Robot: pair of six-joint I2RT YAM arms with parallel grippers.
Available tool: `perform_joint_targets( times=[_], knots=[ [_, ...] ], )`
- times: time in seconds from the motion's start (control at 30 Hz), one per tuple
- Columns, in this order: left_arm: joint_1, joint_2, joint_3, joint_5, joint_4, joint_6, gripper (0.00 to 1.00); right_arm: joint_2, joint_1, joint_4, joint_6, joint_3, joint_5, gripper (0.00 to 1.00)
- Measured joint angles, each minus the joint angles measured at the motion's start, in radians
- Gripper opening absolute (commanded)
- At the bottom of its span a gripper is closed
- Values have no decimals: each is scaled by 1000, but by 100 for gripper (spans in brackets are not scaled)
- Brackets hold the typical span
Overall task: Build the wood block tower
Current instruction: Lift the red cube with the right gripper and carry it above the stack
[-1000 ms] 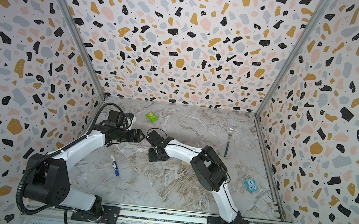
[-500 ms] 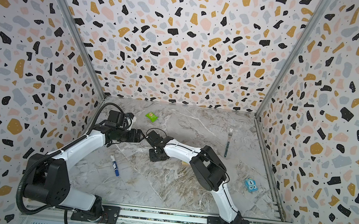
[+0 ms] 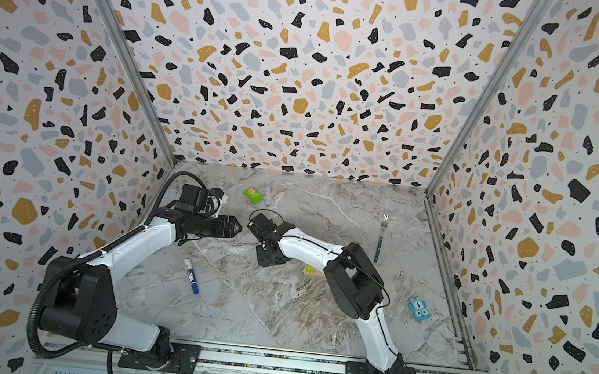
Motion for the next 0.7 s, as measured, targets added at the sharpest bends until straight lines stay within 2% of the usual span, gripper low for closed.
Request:
perform_joint_targets(
  times=[0.33, 0.7],
  knots=[
    [0, 0, -9, 20, 5, 0, 84, -181, -93, -148, -45, 124, 16, 14],
    [-14, -2, -18, 51, 23, -4, 84, -270, -156, -278, -61, 120, 17, 15]
  ],
)
